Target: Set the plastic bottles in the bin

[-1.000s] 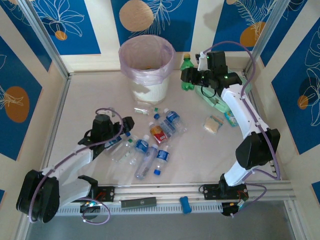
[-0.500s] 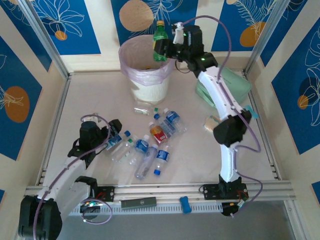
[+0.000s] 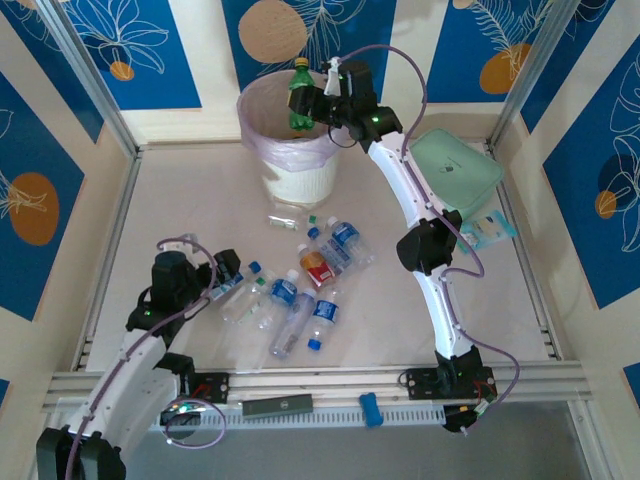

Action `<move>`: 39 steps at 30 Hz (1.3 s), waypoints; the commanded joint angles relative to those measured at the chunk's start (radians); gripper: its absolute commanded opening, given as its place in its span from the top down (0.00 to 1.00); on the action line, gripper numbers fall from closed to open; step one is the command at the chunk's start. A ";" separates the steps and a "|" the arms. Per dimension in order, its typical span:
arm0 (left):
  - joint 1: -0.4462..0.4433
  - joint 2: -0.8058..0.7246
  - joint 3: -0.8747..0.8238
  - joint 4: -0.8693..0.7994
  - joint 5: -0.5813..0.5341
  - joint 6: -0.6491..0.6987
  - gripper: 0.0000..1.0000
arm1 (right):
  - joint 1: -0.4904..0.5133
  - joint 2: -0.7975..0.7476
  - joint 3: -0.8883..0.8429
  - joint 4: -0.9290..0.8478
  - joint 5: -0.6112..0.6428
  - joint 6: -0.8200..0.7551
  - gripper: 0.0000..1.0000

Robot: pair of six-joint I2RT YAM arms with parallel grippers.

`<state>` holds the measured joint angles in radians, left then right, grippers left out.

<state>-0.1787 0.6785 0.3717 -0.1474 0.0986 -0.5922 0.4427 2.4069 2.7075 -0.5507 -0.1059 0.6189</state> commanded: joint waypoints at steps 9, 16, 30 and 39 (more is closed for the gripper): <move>0.012 -0.017 0.010 -0.040 0.032 0.035 0.00 | 0.013 -0.051 0.037 0.018 -0.020 -0.004 0.01; 0.012 0.009 0.055 -0.078 0.054 0.037 0.00 | 0.013 -0.183 -0.022 -0.060 -0.032 -0.072 0.01; 0.009 0.110 0.162 -0.344 0.031 0.098 0.00 | 0.021 -0.610 -0.658 -0.078 0.100 -0.165 0.01; -0.026 0.152 0.206 -0.458 -0.061 0.119 0.00 | 0.017 -0.861 -1.134 0.091 0.151 -0.147 0.01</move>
<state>-0.1879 0.8158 0.5396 -0.5388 0.0872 -0.4965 0.4580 1.6245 1.6520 -0.5423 0.0231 0.4679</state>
